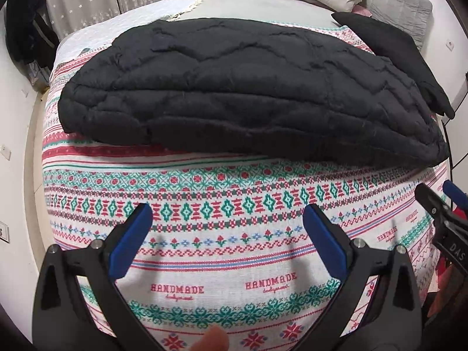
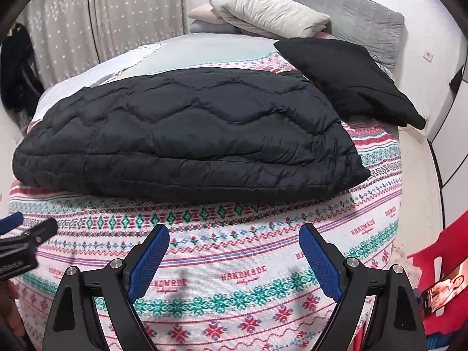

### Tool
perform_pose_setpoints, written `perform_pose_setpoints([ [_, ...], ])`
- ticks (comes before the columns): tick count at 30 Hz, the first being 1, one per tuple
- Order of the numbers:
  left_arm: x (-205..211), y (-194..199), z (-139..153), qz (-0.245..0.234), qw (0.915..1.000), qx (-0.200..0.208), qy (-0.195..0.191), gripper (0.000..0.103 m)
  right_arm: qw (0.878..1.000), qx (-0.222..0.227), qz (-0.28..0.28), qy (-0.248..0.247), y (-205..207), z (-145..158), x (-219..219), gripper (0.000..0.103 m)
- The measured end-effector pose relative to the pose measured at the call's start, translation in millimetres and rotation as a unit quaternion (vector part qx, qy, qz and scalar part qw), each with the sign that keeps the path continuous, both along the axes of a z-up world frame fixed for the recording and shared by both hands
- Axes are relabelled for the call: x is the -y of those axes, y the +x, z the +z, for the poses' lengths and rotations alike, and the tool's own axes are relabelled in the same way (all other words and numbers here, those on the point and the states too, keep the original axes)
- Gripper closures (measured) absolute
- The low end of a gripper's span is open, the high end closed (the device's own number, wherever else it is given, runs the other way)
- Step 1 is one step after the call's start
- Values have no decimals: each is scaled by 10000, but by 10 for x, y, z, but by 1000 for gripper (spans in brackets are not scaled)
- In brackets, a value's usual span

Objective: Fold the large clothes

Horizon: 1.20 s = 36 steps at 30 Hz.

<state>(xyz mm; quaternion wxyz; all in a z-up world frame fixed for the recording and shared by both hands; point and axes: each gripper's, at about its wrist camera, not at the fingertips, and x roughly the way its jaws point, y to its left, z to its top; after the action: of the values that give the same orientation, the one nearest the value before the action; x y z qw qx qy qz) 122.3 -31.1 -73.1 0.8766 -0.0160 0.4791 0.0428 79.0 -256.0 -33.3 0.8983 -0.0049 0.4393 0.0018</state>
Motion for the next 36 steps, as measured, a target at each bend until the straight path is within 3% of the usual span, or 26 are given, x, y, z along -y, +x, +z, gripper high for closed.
perform_pose_setpoints([
  [7,79,-31,42,-30,9996,150,233,1,9997,198,87,118,-37,58,-57,12],
  [36,98,-50,29,-144,9998,103,129,1,9998,117,103,124,-2,-23,-71,12],
])
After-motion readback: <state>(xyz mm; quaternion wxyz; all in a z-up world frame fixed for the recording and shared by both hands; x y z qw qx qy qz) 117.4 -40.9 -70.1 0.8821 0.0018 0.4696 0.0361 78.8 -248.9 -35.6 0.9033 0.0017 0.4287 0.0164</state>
